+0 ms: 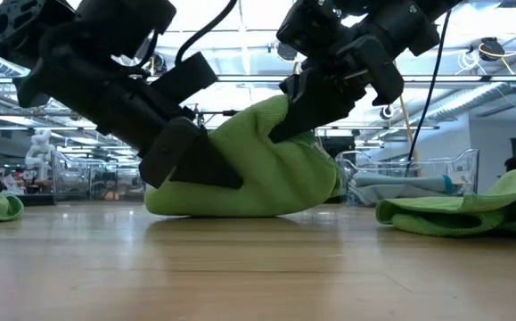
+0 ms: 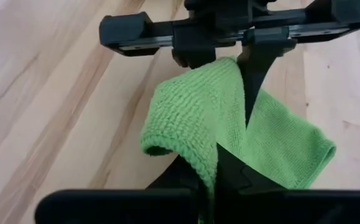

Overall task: Fold microfiber towels
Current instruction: Put the folded green microfiber cloth into the left transparent bin

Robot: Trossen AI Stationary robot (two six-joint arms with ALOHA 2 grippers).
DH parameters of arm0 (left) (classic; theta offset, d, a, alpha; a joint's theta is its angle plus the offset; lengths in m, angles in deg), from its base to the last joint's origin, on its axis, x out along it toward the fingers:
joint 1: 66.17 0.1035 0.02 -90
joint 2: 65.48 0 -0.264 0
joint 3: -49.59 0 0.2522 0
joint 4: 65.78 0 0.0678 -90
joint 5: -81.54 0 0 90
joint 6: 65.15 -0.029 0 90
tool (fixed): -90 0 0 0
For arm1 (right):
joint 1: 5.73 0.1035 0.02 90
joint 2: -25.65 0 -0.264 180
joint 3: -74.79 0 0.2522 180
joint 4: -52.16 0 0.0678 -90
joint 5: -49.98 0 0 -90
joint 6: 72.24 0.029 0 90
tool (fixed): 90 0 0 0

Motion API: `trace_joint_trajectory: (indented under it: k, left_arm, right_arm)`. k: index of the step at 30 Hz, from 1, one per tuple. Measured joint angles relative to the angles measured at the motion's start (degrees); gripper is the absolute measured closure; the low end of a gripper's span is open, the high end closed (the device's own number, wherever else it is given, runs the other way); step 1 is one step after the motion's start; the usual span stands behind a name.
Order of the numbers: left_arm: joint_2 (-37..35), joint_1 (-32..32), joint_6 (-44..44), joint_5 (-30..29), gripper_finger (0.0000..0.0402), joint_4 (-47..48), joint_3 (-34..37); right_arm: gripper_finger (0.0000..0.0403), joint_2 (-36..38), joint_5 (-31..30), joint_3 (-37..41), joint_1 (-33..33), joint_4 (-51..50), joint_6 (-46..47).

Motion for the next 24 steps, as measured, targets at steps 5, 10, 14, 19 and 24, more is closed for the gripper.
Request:
trace_joint_trajectory:
  k: [5,10,14,19,24]
  left_arm:
    - [0.0,0.0,-0.9,-1.1,0.0381,-0.3,0.0]
    - [0.0,0.0,-4.9,-1.3,0.0391,0.1,0.0]
    - [-0.1,0.1,-6.1,-1.5,0.0395,1.4,0.0]
    - [-5.0,1.0,-7.2,-2.4,0.0397,7.1,0.0]
    - [-13.6,3.9,-8.1,-3.1,0.0398,18.8,0.0]
  right_arm:
    - [0.0397,0.0,0.0,0.0,0.0,0.0,0.0]
    - [0.0397,0.0,0.0,0.0,0.0,0.0,0.5]
    - [0.0384,0.0,-0.3,0.0,0.0,0.0,1.2]
    - [0.0314,3.1,-5.7,0.0,1.4,-2.6,2.8]
    - [0.0236,8.8,-11.4,0.7,2.9,-7.3,6.2]
